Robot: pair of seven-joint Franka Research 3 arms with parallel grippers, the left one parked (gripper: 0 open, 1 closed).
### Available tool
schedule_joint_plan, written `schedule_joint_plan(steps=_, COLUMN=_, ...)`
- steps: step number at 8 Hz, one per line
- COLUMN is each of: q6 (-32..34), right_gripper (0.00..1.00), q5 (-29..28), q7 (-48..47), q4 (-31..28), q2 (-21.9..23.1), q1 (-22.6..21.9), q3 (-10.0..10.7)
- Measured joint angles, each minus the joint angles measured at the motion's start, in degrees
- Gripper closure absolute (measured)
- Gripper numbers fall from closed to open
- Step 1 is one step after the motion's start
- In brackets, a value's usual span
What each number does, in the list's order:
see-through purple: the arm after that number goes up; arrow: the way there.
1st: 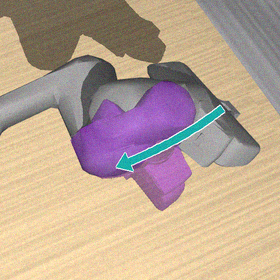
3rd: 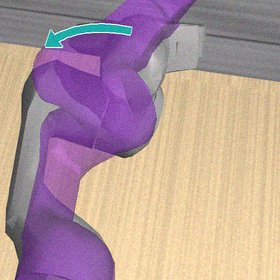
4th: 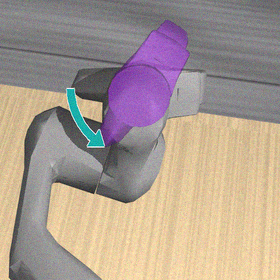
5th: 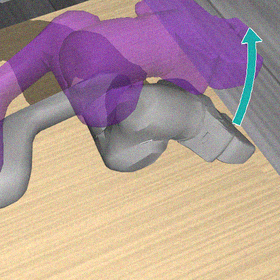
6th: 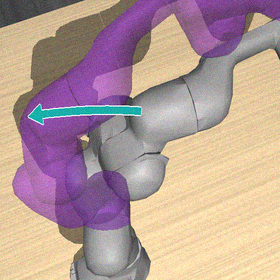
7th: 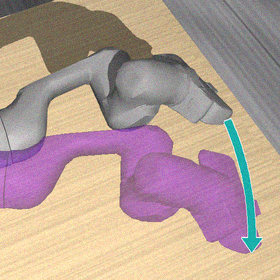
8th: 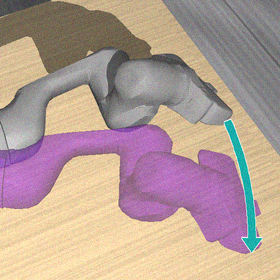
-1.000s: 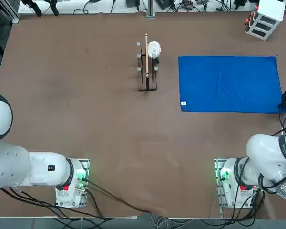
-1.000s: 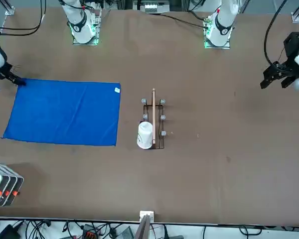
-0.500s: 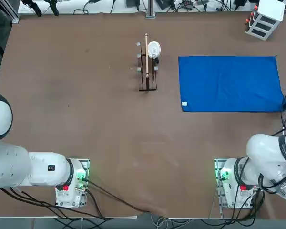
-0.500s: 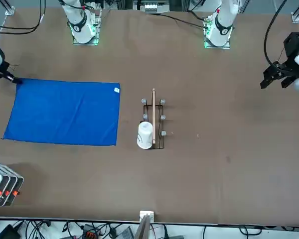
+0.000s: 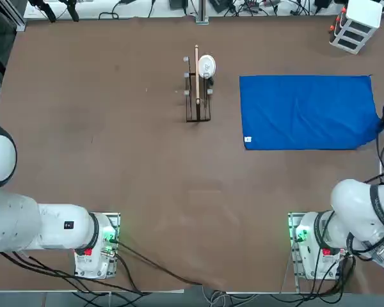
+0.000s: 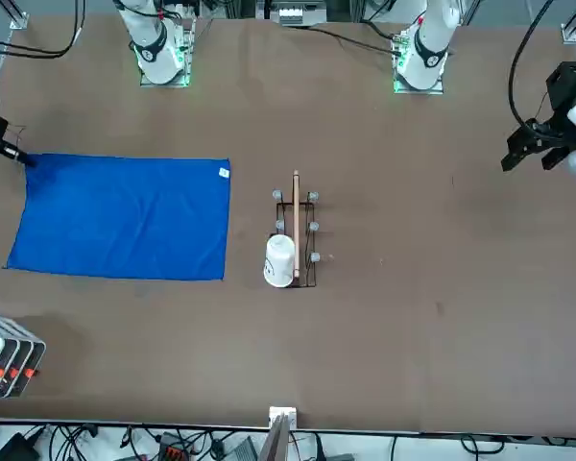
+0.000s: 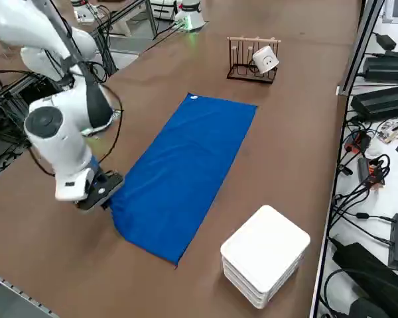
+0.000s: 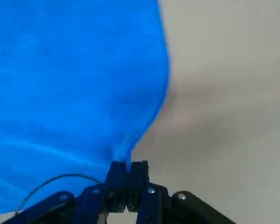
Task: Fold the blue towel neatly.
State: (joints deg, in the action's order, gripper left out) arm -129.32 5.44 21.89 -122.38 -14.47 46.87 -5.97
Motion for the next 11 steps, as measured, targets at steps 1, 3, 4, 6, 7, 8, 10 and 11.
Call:
schedule_joint_plan(steps=1, q6=2.2, right_gripper=0.98, q5=0.0, q7=0.0, q4=0.0, q2=1.3, q1=-0.4, q3=-2.8)
schedule_joint_plan(steps=3, q6=5.9, right_gripper=0.98, q5=-0.7, q7=-0.1, q4=0.0, q2=3.0, q1=-0.8, q3=-9.3)
schedule_joint_plan(steps=4, q6=7.2, right_gripper=0.98, q5=-1.4, q7=-0.1, q4=-0.1, q2=3.5, q1=-1.0, q3=-12.8)
schedule_joint_plan(steps=6, q6=8.3, right_gripper=0.98, q5=-1.9, q7=-0.1, q4=-0.1, q2=4.2, q1=-1.3, q3=-19.2)
schedule_joint_plan(steps=7, q6=8.6, right_gripper=0.98, q5=-1.9, q7=-0.1, q4=-0.3, q2=4.6, q1=-1.5, q3=-22.9)
schedule_joint_plan(steps=8, q6=8.8, right_gripper=0.98, q5=-1.9, q7=-0.2, q4=-0.6, q2=5.0, q1=-2.0, q3=-26.4)
schedule_joint_plan(steps=10, q6=8.8, right_gripper=0.98, q5=-4.2, q7=-0.2, q4=-1.3, q2=5.4, q1=-3.2, q3=-32.5)
schedule_joint_plan(steps=11, q6=8.9, right_gripper=0.98, q5=-5.5, q7=-1.7, q4=-1.6, q2=5.5, q1=-3.5, q3=-35.7)
